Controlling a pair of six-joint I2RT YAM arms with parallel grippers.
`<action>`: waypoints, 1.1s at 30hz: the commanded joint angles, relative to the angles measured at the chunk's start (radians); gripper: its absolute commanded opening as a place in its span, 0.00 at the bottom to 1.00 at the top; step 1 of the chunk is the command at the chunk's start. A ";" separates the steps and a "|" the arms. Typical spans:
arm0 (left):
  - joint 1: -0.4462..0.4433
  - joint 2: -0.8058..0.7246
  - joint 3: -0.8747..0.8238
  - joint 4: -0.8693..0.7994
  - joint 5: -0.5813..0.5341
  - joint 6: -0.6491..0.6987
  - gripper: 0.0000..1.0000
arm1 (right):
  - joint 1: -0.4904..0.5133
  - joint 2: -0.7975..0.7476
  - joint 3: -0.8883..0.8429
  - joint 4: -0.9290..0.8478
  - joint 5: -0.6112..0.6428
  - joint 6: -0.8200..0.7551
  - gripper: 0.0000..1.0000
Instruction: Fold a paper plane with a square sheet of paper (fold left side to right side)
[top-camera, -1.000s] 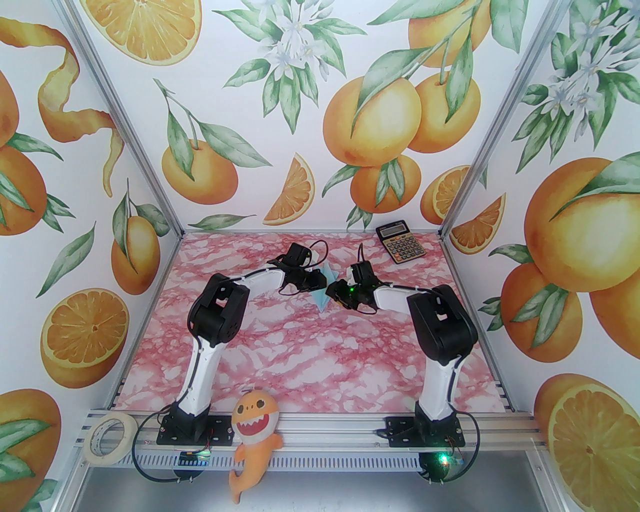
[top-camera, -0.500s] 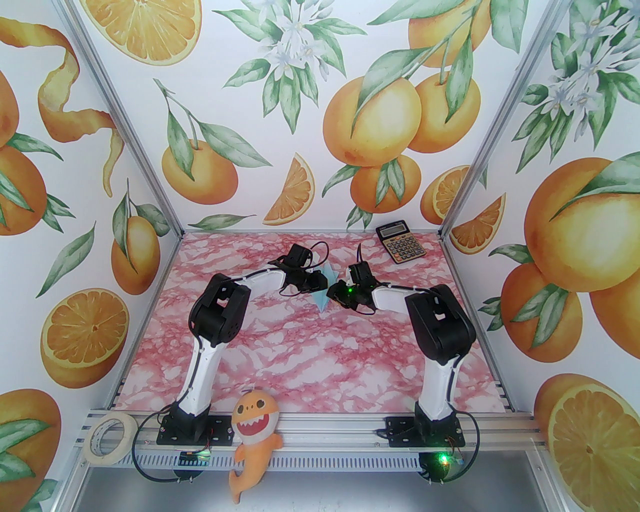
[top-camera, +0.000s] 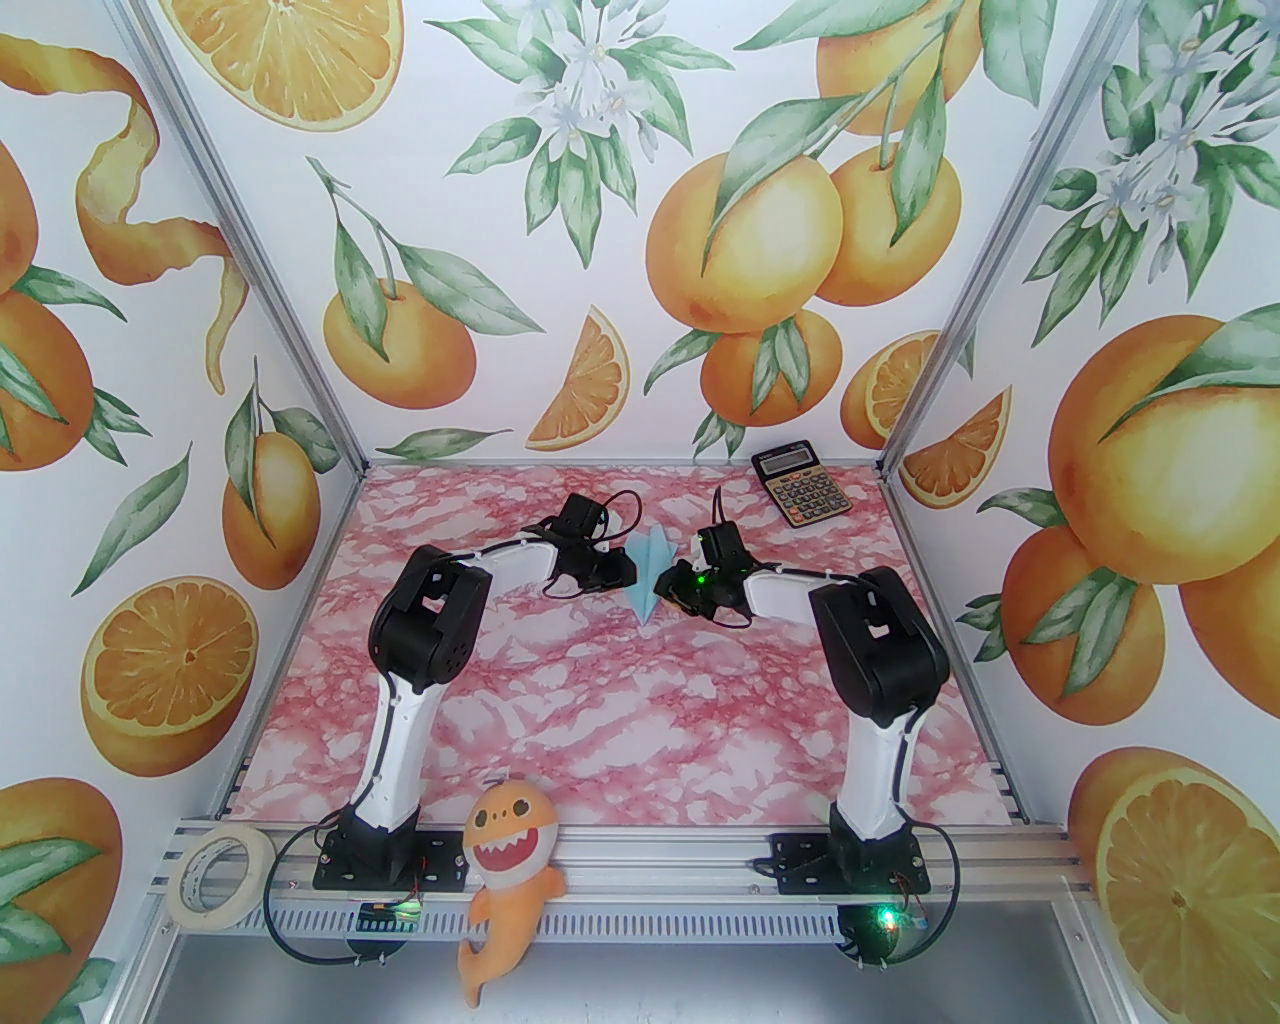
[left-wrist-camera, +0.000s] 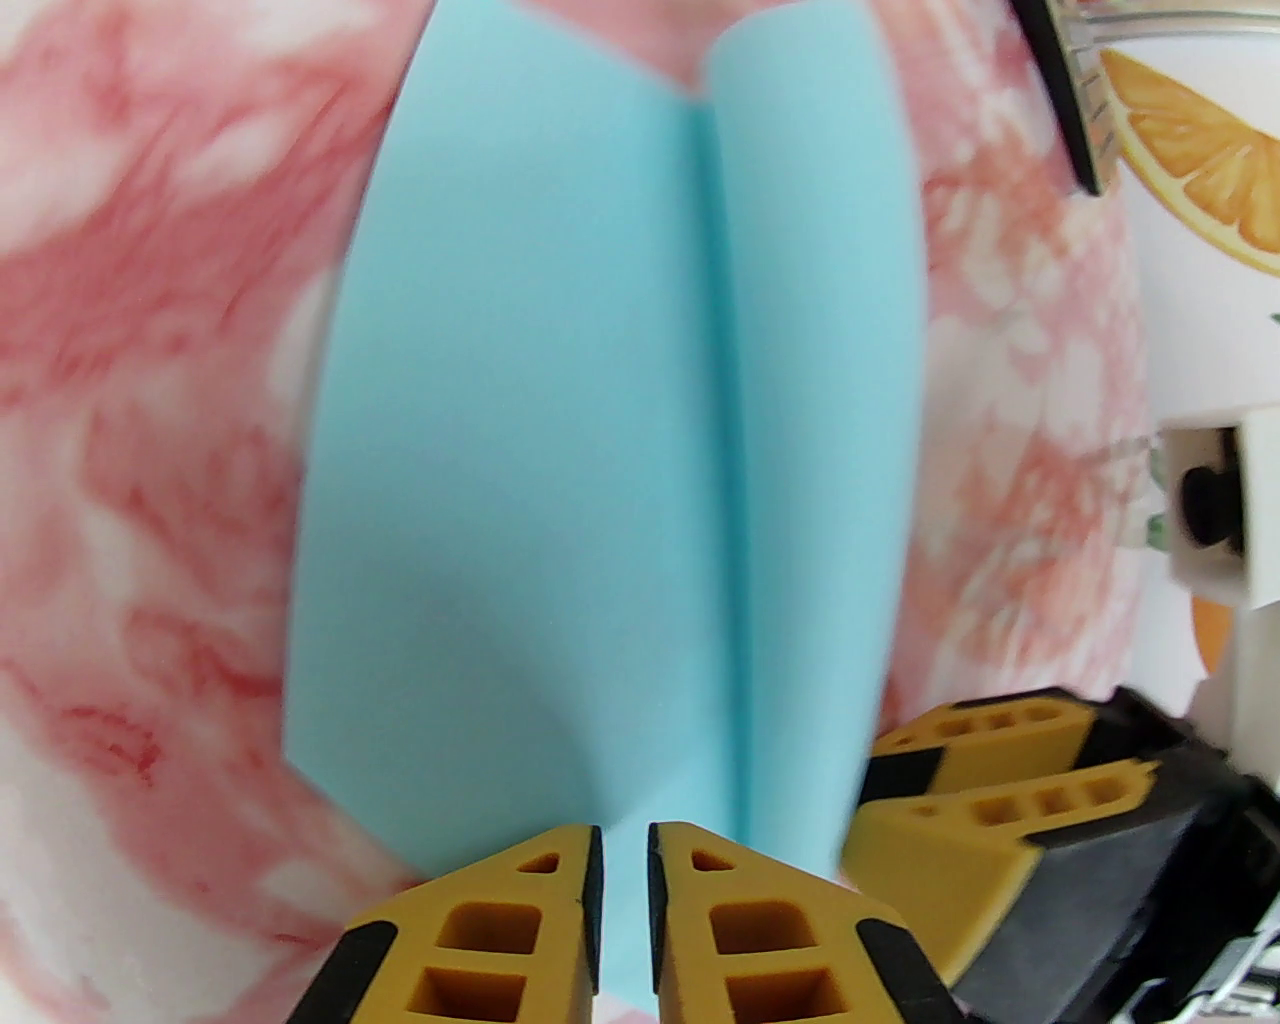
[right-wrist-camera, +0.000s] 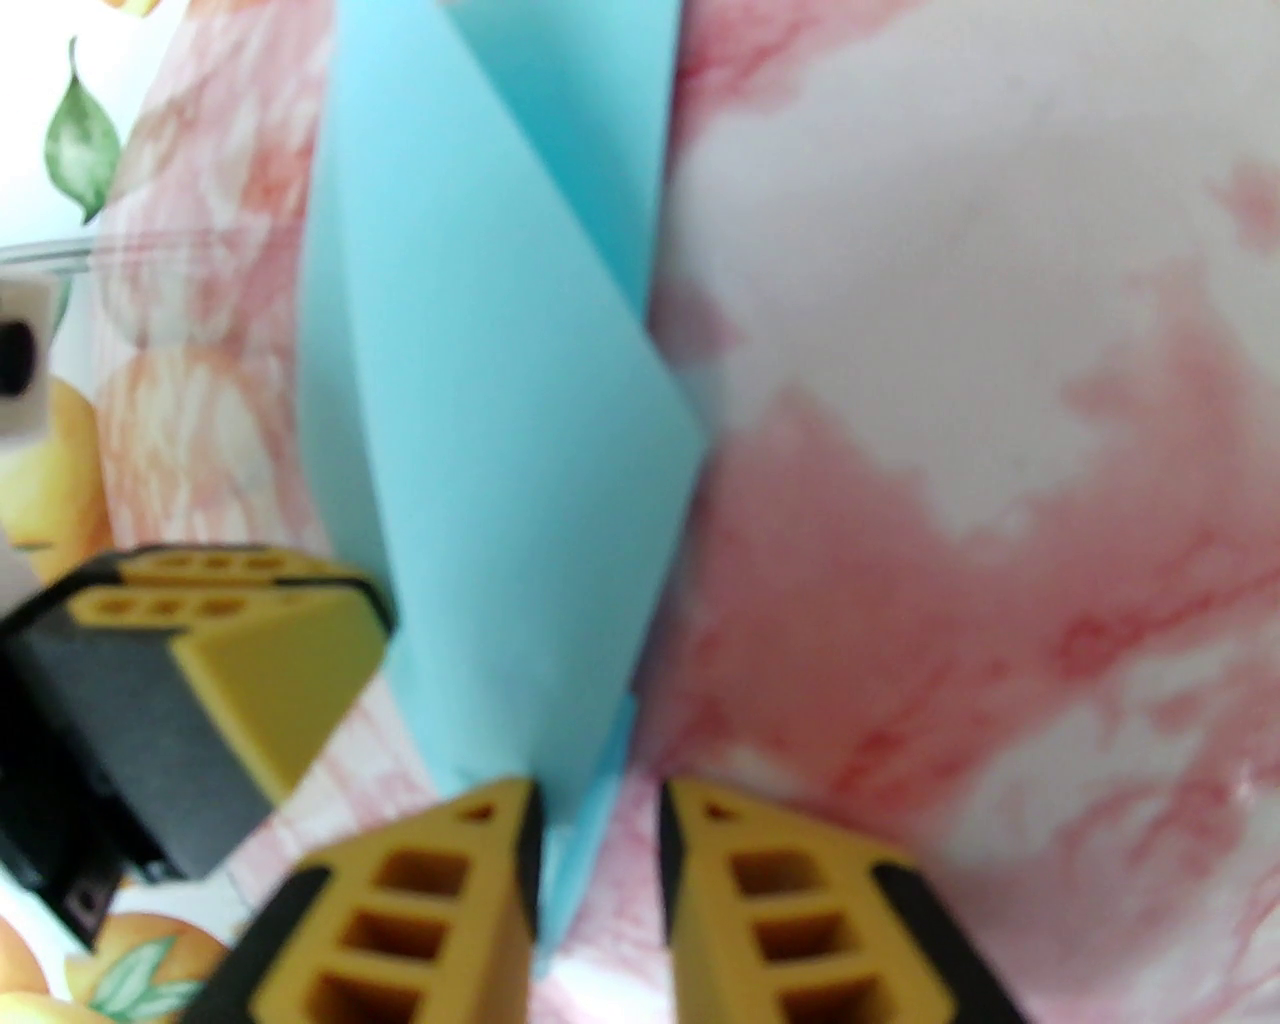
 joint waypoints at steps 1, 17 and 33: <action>-0.005 -0.016 -0.014 -0.011 0.008 0.021 0.16 | 0.008 0.058 0.035 0.021 -0.010 -0.029 0.27; -0.012 -0.005 -0.010 -0.018 0.015 0.026 0.15 | 0.011 0.080 0.075 -0.012 -0.025 -0.053 0.27; -0.015 -0.006 -0.011 -0.022 0.014 0.026 0.15 | 0.011 0.100 0.098 -0.069 -0.009 -0.070 0.27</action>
